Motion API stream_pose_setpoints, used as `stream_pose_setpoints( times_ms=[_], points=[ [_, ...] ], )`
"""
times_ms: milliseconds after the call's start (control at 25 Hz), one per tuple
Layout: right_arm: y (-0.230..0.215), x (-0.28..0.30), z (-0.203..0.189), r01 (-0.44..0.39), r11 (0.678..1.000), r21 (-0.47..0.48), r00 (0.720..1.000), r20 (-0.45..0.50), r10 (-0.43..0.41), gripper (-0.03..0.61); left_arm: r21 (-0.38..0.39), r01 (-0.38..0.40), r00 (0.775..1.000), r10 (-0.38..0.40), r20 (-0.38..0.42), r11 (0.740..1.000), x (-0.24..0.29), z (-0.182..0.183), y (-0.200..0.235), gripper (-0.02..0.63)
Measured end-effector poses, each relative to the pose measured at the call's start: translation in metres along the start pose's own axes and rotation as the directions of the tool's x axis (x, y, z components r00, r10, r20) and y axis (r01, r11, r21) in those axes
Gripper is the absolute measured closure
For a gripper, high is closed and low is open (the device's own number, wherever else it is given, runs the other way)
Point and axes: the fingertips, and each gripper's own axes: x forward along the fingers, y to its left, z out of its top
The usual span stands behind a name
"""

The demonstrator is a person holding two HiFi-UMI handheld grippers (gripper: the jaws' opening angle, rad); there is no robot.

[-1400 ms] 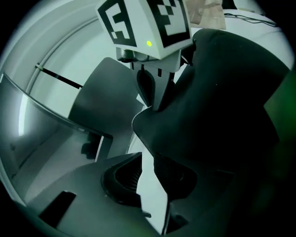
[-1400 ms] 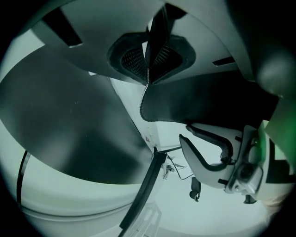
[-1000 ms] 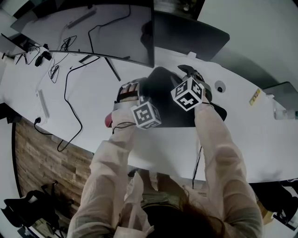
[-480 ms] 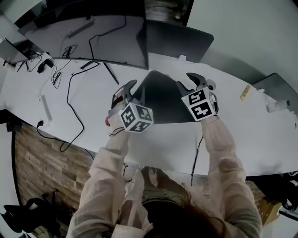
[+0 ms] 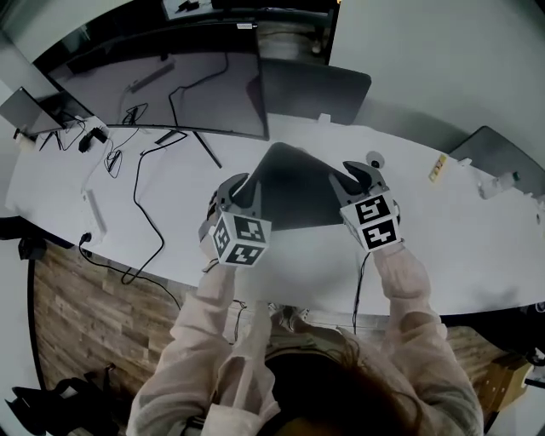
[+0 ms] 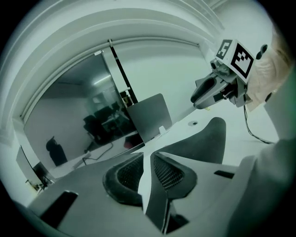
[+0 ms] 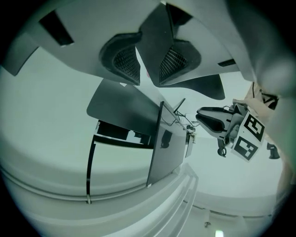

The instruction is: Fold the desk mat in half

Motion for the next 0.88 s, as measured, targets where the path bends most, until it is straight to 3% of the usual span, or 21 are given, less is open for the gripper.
stream_pose_setpoints(
  times_ms=[440, 680, 880],
  points=[
    [0.011, -0.074, -0.012, 0.062, 0.967, 0.249, 0.992, 0.088, -0.086, 0.535, -0.201, 0.119, 0.989, -0.098, 0.112, 0.972, -0.052, 0.008, -0.031, 0.575],
    [0.025, -0.102, -0.033, 0.081, 0.932, 0.352, 0.989, 0.091, -0.121, 0.563, -0.294, 0.192, 0.975, -0.148, 0.165, 0.936, -0.071, 0.004, -0.049, 0.584],
    [0.035, -0.113, -0.055, 0.089, 0.9, 0.426, 0.989, 0.07, -0.131, 0.565, -0.319, 0.286, 0.949, -0.221, 0.225, 0.904, -0.078, 0.004, -0.071, 0.588]
  ],
)
